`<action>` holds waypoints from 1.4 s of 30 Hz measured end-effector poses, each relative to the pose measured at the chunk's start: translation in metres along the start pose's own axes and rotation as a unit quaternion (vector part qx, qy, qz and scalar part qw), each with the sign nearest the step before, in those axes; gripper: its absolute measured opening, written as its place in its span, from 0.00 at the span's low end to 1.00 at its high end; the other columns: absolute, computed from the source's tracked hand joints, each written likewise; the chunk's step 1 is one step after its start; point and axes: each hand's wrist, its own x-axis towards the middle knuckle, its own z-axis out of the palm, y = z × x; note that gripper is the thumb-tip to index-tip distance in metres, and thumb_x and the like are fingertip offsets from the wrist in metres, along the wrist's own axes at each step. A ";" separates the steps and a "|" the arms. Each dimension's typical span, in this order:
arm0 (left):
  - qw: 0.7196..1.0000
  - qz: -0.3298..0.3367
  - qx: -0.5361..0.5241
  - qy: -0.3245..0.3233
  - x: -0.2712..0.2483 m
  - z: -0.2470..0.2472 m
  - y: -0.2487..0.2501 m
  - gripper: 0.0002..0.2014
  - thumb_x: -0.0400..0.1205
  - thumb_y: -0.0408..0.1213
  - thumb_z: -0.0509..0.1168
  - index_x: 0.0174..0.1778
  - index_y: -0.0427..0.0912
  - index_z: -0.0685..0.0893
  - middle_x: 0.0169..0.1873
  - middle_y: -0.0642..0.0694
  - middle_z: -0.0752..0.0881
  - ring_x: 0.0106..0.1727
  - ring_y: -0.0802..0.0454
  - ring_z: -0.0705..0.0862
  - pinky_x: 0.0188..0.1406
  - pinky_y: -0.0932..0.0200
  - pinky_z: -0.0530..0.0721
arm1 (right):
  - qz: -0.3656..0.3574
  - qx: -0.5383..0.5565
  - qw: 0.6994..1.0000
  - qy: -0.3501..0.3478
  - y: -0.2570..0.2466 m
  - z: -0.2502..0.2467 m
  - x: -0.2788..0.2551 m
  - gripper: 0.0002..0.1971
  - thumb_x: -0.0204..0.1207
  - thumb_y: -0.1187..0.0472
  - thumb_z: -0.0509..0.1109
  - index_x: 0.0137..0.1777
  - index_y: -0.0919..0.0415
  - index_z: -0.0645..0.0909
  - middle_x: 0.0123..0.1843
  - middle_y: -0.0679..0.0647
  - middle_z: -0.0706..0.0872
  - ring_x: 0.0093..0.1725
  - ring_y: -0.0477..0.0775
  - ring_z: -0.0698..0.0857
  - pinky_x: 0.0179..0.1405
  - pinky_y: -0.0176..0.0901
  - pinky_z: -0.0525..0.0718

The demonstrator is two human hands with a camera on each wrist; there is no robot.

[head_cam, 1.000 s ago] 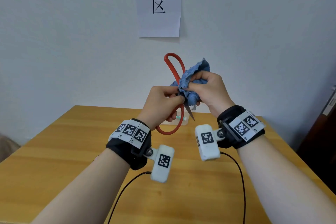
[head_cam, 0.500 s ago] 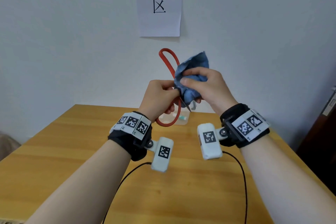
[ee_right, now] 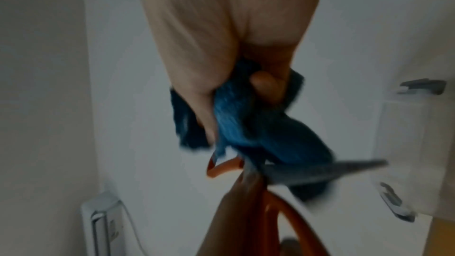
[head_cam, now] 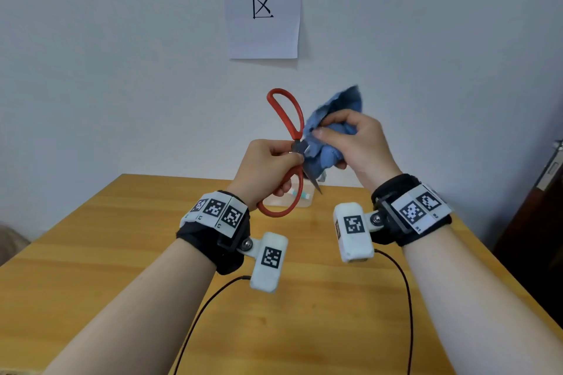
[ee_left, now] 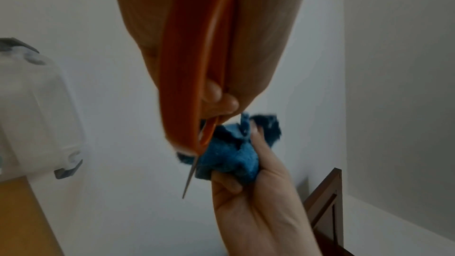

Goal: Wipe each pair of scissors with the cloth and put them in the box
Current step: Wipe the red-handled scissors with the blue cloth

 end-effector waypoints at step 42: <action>0.993 0.018 -0.085 0.086 0.012 -0.011 -0.009 0.10 0.89 0.38 0.66 0.48 0.42 0.92 0.21 0.48 0.77 0.17 0.50 0.72 0.15 0.64 0.68 | 0.063 -0.155 0.977 -0.133 0.022 0.005 -0.007 0.06 0.72 0.61 0.84 0.41 0.56 0.88 0.33 0.46 0.85 0.25 0.39 0.83 0.21 0.31 0.75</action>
